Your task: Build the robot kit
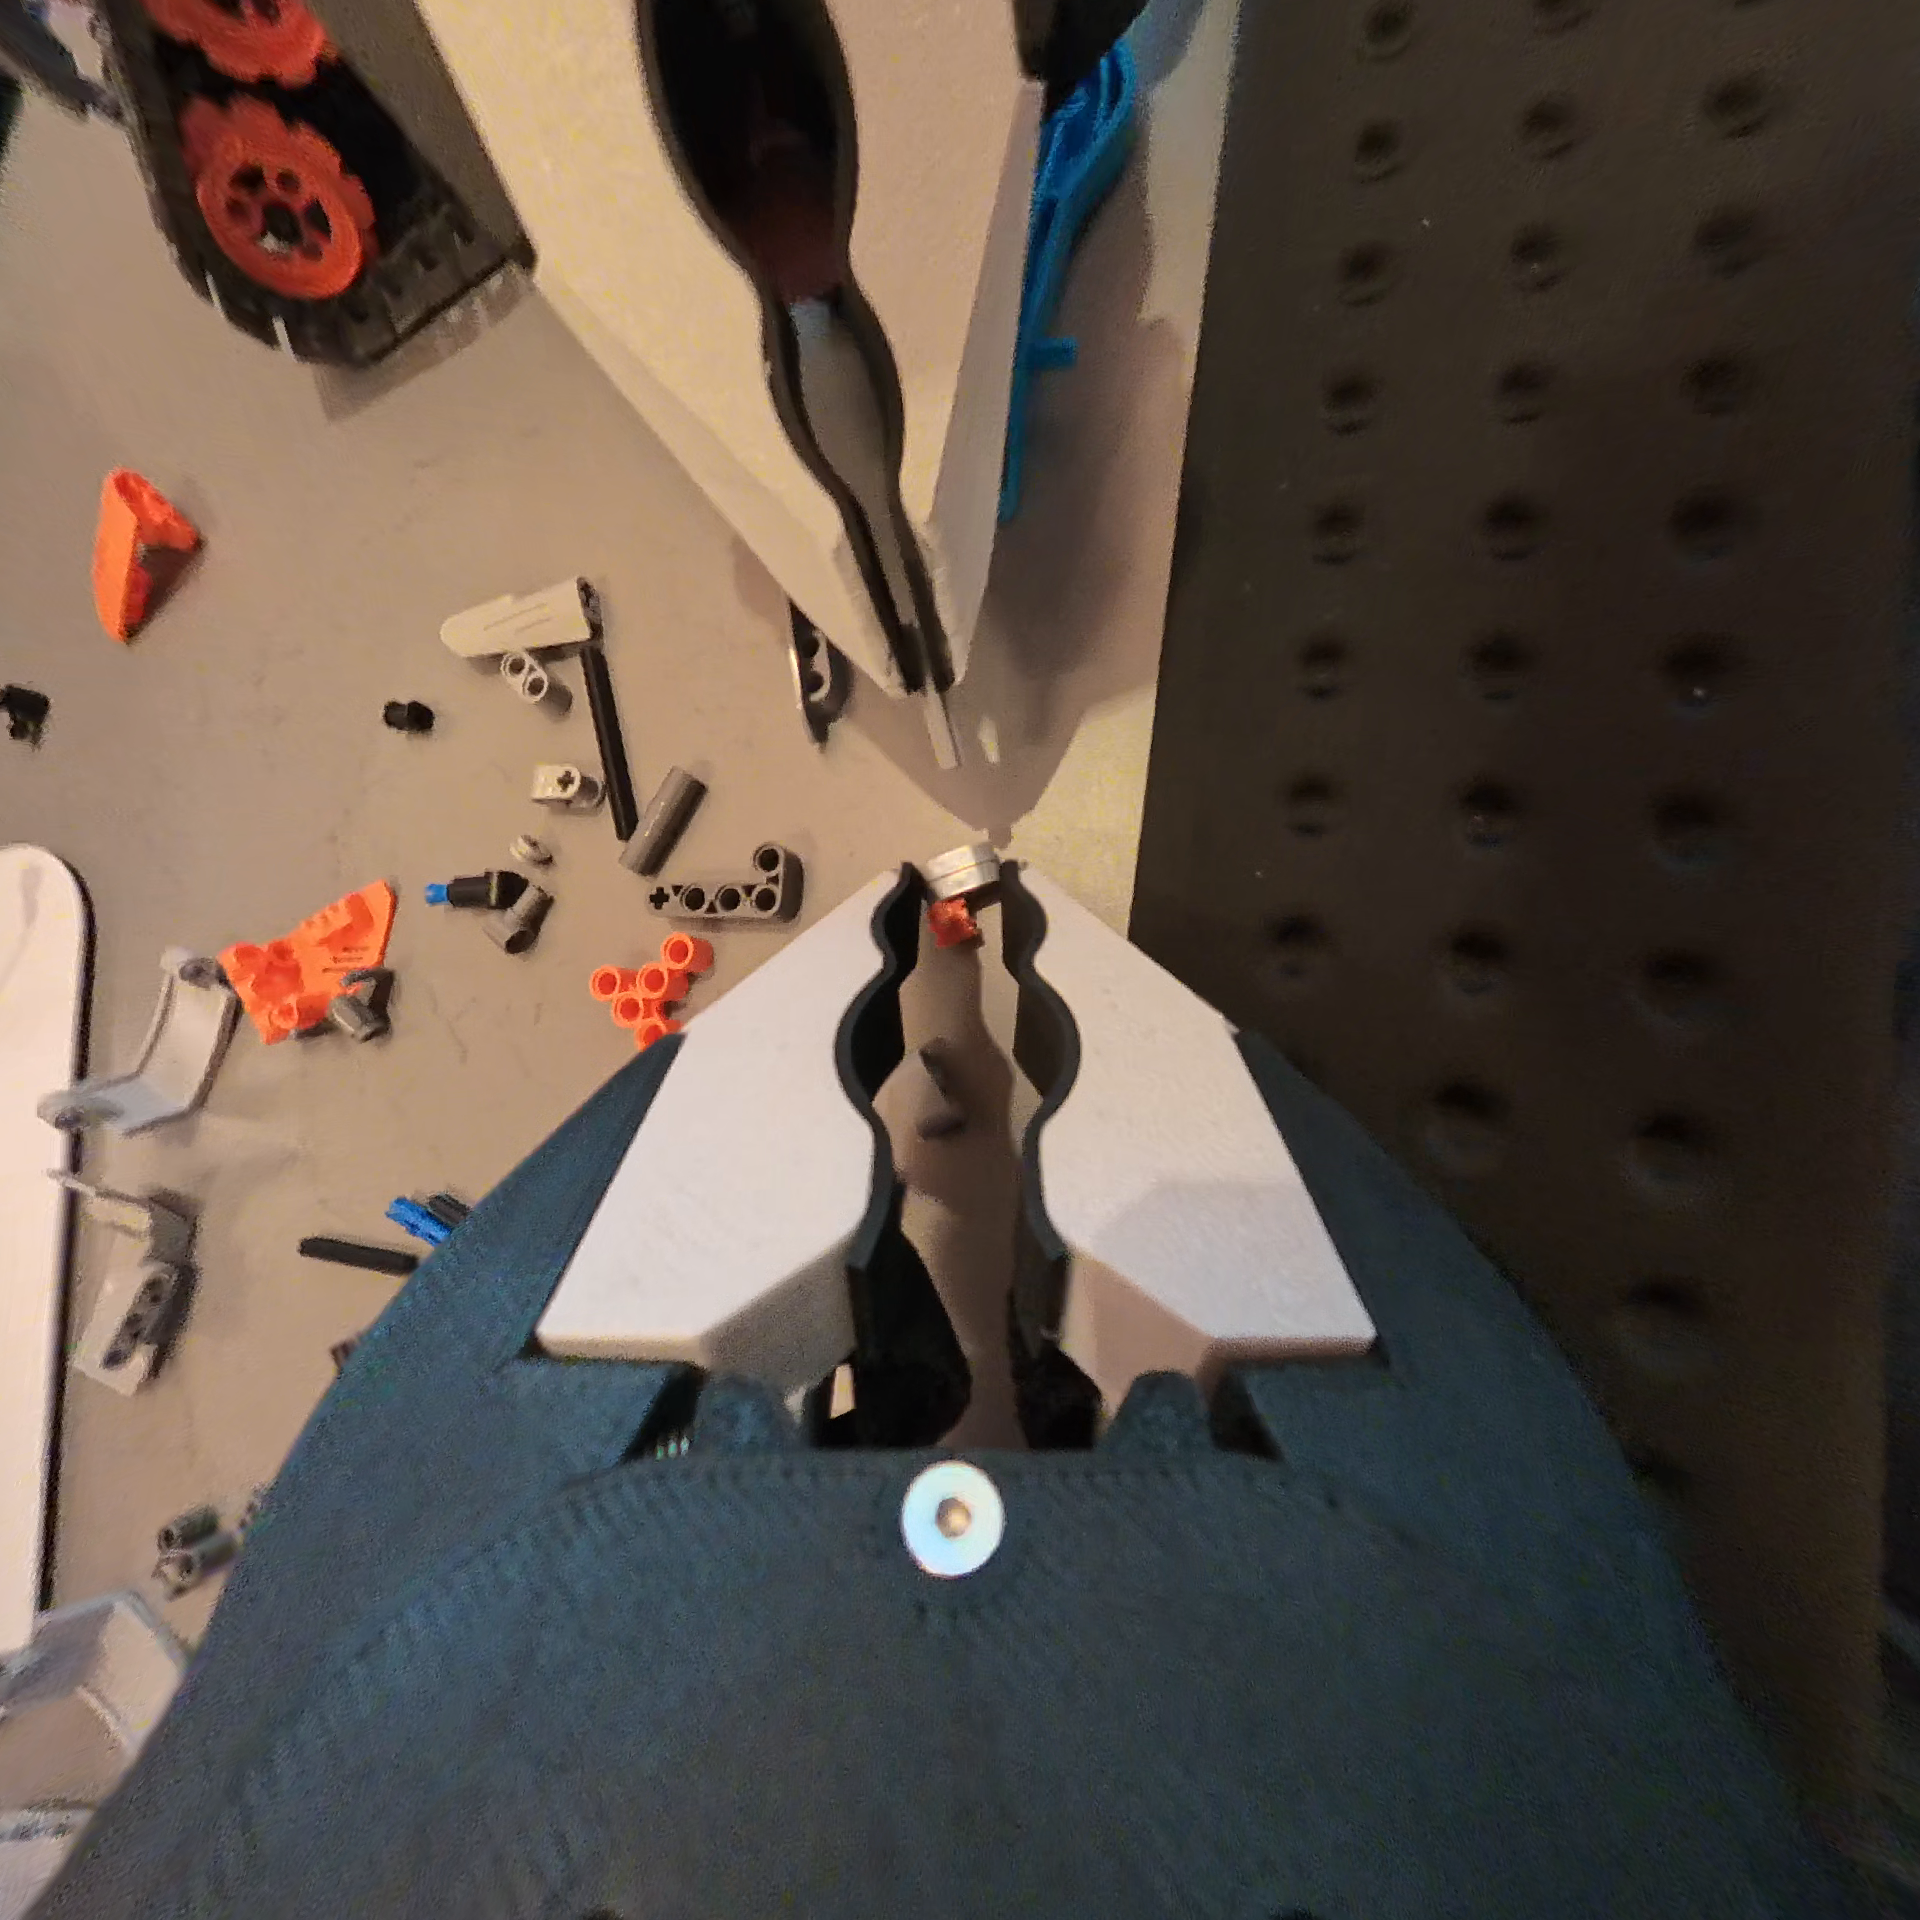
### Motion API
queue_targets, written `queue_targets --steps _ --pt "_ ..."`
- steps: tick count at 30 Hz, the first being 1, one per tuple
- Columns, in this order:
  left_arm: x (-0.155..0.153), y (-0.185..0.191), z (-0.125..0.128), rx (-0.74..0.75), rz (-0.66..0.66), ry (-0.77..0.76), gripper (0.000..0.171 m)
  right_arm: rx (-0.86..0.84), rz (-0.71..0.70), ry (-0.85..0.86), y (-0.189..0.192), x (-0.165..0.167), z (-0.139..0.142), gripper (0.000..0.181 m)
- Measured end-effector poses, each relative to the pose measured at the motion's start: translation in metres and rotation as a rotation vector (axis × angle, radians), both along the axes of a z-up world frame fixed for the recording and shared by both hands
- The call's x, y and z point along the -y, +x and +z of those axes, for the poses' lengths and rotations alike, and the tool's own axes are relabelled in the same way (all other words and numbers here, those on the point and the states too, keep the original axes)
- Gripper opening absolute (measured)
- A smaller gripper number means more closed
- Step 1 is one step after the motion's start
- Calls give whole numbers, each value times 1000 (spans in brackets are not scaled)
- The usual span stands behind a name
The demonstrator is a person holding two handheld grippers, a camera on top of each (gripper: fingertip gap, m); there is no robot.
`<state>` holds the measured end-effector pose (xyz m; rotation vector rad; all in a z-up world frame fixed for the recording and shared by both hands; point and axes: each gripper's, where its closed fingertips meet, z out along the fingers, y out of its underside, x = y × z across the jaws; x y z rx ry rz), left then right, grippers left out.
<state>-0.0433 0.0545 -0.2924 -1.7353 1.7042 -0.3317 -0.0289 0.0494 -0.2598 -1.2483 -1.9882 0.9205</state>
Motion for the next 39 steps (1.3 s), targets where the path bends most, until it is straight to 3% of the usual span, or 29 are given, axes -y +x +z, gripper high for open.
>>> queue_targets --steps 14,31,39 --pt "6 0 -1 65 -101 -53 14 111 4 72 -4 0 -31 0" --pt "6 0 -1 75 -124 -68 14 98 57 106 -6 6 -30 0" --pt "4 1 0 27 -154 1 14 138 8 60 -4 3 -29 7"
